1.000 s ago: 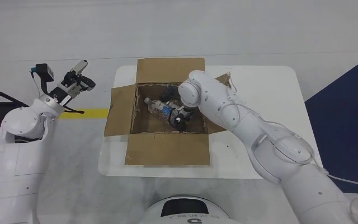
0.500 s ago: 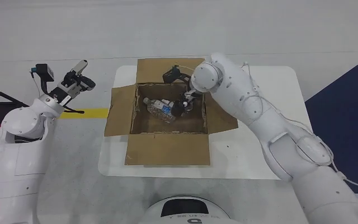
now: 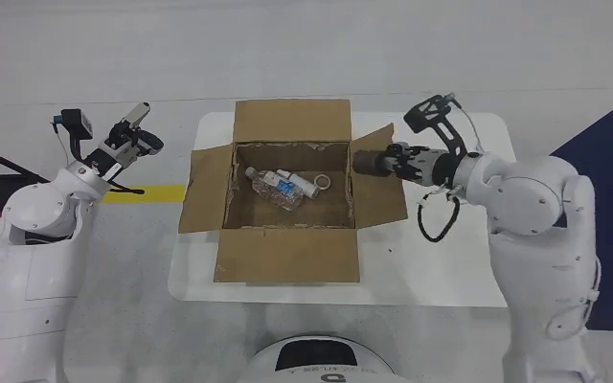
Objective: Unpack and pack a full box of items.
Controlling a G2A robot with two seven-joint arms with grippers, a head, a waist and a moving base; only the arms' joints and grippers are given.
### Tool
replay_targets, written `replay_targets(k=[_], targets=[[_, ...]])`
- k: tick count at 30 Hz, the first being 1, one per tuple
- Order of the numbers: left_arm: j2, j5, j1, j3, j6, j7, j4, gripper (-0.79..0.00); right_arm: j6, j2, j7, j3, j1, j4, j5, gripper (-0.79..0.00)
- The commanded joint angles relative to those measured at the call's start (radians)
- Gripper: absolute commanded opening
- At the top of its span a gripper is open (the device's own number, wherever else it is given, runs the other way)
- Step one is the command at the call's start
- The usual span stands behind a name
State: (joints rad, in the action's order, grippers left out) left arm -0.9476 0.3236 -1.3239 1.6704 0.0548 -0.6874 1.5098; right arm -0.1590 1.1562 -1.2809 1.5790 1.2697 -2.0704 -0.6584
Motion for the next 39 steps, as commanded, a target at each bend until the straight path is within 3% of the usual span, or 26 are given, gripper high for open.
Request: replay_targets(k=[1,12,16,25,33,39], targets=[[0.0,0.0,0.0,0.0,0.0,0.0,0.0,0.0,0.003,-0.005,0.015,0.075,0.048,0.0,0.028,-0.785],[0.0,0.0,0.0,0.0,0.0,0.0,0.0,0.0,0.128,-0.028,0.024,0.225,0.084,0.179,0.033,-0.785],[0.0,0.0,0.0,0.0,0.0,0.0,0.0,0.0,0.268,-0.038,-0.005,0.26,0.086,0.253,-0.055,-0.785],[0.0,0.0,0.0,0.0,0.0,0.0,0.0,0.0,0.471,-0.055,-0.146,0.145,-0.065,0.507,-0.314,-0.785],[0.0,0.0,0.0,0.0,0.0,0.0,0.0,0.0,0.503,-0.062,-0.195,0.088,-0.162,0.617,-0.419,-0.785],[0.0,0.0,0.0,0.0,0.0,0.0,0.0,0.0,0.494,-0.059,-0.204,0.063,-0.217,0.707,-0.409,-0.785]])
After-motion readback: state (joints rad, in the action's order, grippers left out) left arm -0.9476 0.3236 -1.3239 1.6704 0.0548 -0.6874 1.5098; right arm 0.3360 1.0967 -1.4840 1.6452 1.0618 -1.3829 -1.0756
